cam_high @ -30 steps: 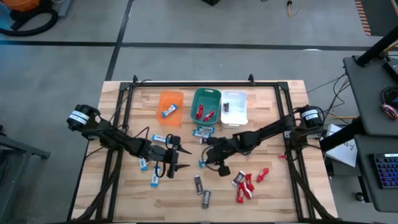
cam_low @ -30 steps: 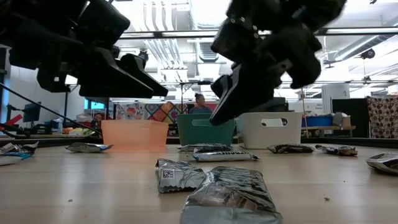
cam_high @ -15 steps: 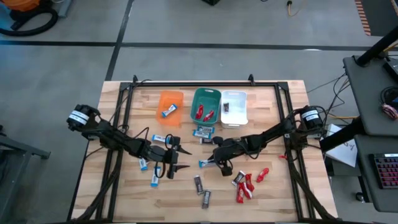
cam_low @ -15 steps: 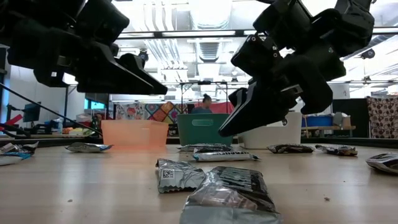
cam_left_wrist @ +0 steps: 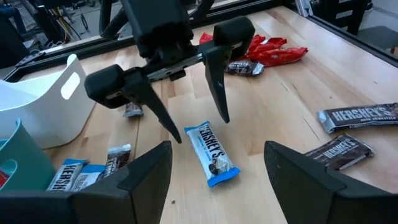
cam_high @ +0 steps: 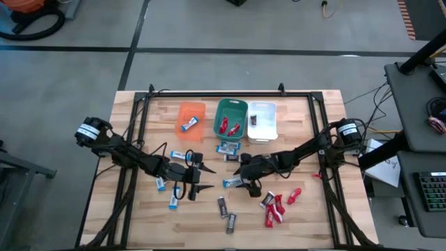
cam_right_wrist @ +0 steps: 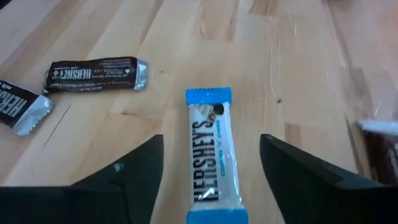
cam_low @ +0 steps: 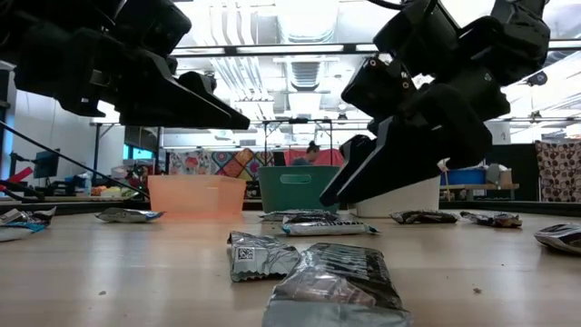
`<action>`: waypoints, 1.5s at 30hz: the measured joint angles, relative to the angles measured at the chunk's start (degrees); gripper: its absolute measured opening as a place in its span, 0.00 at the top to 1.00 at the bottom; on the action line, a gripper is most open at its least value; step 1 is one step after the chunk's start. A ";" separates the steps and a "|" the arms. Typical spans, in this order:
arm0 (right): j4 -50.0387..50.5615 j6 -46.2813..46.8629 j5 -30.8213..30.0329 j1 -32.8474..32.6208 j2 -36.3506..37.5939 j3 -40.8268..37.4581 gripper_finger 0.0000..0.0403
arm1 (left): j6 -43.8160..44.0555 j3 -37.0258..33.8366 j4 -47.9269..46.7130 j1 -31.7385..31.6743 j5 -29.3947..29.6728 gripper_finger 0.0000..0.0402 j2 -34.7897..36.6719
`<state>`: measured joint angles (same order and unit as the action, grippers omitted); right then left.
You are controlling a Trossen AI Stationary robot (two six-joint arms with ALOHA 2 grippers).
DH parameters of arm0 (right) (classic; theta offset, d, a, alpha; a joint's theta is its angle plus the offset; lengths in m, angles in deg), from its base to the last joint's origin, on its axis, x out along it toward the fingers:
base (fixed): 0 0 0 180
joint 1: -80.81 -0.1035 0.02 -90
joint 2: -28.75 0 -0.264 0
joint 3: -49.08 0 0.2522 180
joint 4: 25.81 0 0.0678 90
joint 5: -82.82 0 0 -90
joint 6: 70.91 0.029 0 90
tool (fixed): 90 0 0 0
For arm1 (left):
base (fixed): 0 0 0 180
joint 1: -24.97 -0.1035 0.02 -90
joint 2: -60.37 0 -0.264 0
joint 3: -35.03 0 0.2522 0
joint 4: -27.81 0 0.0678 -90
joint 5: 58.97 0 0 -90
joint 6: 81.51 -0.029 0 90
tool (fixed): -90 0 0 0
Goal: Organize candy in baskets
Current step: Put the white chocolate into the orange bin
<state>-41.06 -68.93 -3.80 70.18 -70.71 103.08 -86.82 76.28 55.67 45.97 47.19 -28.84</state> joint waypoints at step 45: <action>-23.80 0.15 -1.87 -0.48 -12.68 -3.91 0.75 | 1.37 0.04 1.32 -0.04 0.00 0.41 0.04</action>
<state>-64.86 -68.78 -5.67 69.70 -83.38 99.18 -85.46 76.32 56.99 45.92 47.19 -28.80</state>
